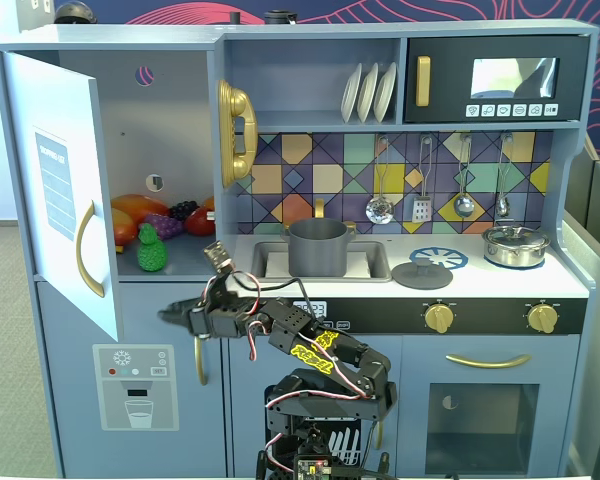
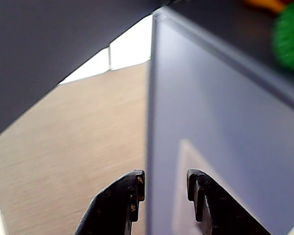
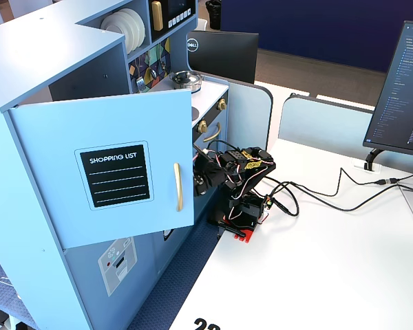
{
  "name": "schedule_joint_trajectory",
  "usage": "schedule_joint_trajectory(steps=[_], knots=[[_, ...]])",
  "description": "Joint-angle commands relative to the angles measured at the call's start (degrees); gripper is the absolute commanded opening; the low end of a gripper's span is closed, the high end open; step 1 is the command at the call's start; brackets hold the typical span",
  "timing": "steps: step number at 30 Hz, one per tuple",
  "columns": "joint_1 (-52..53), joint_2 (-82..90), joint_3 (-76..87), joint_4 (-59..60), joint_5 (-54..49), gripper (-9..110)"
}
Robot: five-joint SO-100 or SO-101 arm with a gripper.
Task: Pick up the green pineapple from the left cabinet and place it in the gray recipient
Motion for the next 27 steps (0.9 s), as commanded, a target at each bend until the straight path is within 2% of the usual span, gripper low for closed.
schedule_joint_trajectory(steps=[1,3,8,11,27], knots=[[5.45,-2.9,-5.01,-2.37,-2.64,0],[7.65,-3.96,-6.33,-2.46,-1.93,2],[9.4,-5.71,-6.24,-11.78,-0.35,30],[11.16,-7.56,-8.44,-11.87,-1.41,40],[14.77,-27.33,-16.17,-26.1,0.88,39]])
